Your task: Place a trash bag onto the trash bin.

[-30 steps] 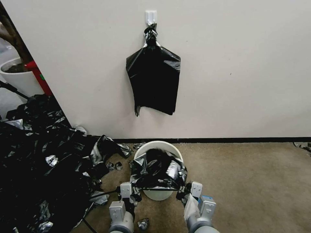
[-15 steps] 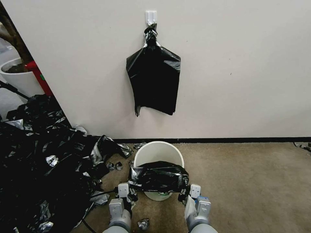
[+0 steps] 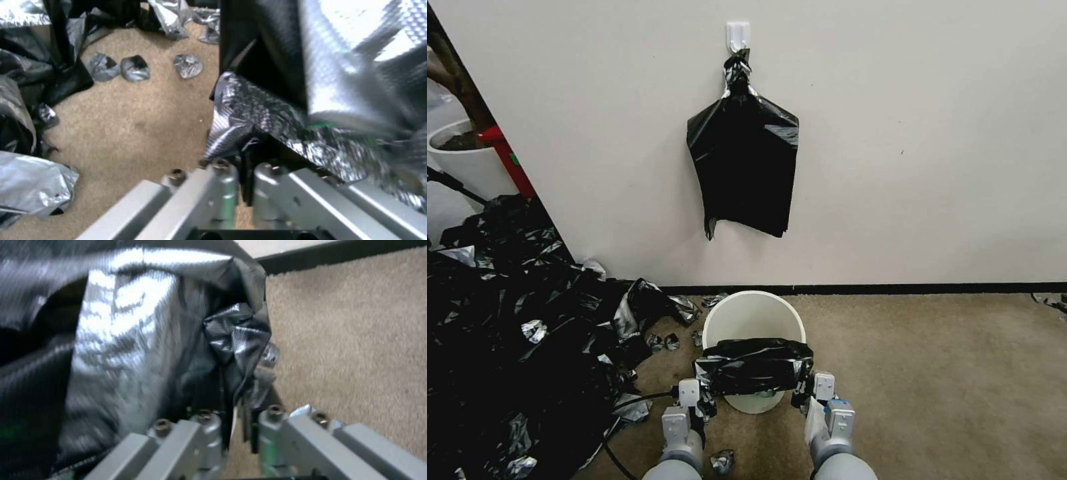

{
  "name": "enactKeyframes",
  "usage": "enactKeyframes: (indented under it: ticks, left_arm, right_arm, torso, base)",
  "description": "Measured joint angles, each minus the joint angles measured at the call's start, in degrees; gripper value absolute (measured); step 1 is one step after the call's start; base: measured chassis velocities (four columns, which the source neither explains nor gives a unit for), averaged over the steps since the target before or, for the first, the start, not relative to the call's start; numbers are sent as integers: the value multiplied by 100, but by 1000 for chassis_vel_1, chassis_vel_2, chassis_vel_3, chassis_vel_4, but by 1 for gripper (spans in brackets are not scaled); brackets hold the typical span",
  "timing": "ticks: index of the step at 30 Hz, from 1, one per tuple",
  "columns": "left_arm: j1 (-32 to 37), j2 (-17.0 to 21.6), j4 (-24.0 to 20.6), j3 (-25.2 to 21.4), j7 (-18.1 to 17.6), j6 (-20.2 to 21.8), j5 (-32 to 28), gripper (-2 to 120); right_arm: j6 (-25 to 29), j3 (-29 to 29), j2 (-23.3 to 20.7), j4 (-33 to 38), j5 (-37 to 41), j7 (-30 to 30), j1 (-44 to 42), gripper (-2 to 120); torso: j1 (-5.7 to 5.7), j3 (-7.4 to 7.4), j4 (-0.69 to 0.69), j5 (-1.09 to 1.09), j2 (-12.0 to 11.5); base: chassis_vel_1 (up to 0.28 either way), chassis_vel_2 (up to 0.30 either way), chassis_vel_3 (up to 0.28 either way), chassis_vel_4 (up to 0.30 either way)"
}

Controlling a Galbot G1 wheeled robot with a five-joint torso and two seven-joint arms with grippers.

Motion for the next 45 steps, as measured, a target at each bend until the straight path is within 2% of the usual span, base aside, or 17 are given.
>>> enactKeyframes:
  ticks: [4, 11, 16, 19, 20, 22, 23, 24, 27, 28, 31, 32, 33, 35, 39, 41, 45]
  left_arm:
    - [181, 257, -307, -141, 164, 0, -8, 25]
    - [493, 692, -785, -336, 297, -1, 181, 47]
    - [775, 857, -962, -488, 564, -563, 748, 65]
    - [1001, 880, -980, -759, 1133, -1275, 1181, 78]
    - [1001, 880, -980, -759, 1133, -1275, 1181, 78]
    - [1170, 880, -924, -1068, 1753, -1762, 1386, 88]
    - [1219, 879, -881, -1206, 2021, -1936, 1414, 91]
    - [1219, 879, -881, -1206, 2021, -1936, 1414, 91]
    - [1267, 851, -647, -1584, 3048, -2521, 1354, 99]
    - [1267, 851, -647, -1584, 3048, -2521, 1354, 99]
    - [1142, 712, -512, -2007, 4228, -3048, 1019, 100]
    - [1096, 668, -513, -2133, 4486, -3138, 881, 100]
    - [1096, 668, -513, -2133, 4486, -3138, 881, 100]
    - [992, 592, -577, -2378, 4866, -3223, 528, 100]
    - [879, 542, -715, -2630, 4947, -3200, 172, 100]
    - [781, 486, -869, -2818, 4699, -3079, -38, 100]
    - [731, 424, -950, -2905, 4415, -3003, -132, 100]
  right_arm:
    - [-14, -12, -224, 500, 212, 184, -289, 32]
    - [-60, -2, -706, 1463, 406, 520, -790, 55]
    - [-62, 178, -960, 1959, 402, 521, -1038, 74]
    - [28, 345, -891, 1979, 217, 265, -843, 87]
    - [28, 345, -891, 1979, 217, 265, -843, 87]
    - [137, 478, -776, 1822, 44, -110, -561, 96]
    - [167, 510, -722, 1731, 4, -241, -408, 98]
    - [167, 510, -722, 1731, 4, -241, -408, 98]
    - [147, 553, -548, 1291, 94, -735, 272, 100]
    - [147, 553, -548, 1291, 94, -735, 272, 100]
    - [-196, 562, -341, 529, 416, -1179, 1096, 100]
    - [-394, 553, -266, 294, 555, -1265, 1325, 100]
    - [-394, 553, -266, 294, 555, -1265, 1325, 100]
    - [-927, 502, -65, -231, 815, -1443, 1819, 100]
    - [-1420, 403, 102, -741, 856, -1818, 2269, 100]
    - [-1821, 365, 176, -1131, 738, -2364, 2548, 100]
    - [-2055, 365, 205, -1435, 512, -2880, 2737, 100]
  torso:
    - [0, 0, 0, 1, 0]
    - [0, 0, 0, 1, 0]
    - [-1, 0, 0, 0, 0]
    - [-1, -1, 0, 0, 0]
    - [-1, -1, 0, 0, 0]
    - [-1, 0, 0, 1, 0]
    - [0, 0, 0, 1, 0]
    - [0, 0, 0, 1, 0]
    - [-1, 0, 0, 0, 0]
    - [-1, 0, 0, 0, 0]
    - [0, 1, 0, 0, 0]
    - [0, 0, 0, 0, 0]
    - [0, 0, 0, 0, 0]
    - [-1, 0, 1, -1, 0]
    - [-1, 1, 0, 1, 0]
    - [0, 1, 1, 1, 0]
    - [0, 0, 0, 0, 0]
  base:
    - [0, 0, 0, 0]
    - [0, 0, 0, 0]
    - [0, 0, 0, 0]
    - [0, 0, 0, 0]
    - [0, 0, 0, 0]
    - [0, 0, 0, 0]
    - [0, 0, 0, 0]
    - [0, 0, 0, 0]
    - [0, 0, 0, 0]
    - [0, 0, 0, 0]
    - [0, 0, 0, 0]
    - [0, 0, 0, 0]
    - [0, 0, 0, 0]
    - [0, 0, 0, 0]
    - [0, 0, 0, 0]
    - [0, 0, 0, 0]
    - [0, 0, 0, 0]
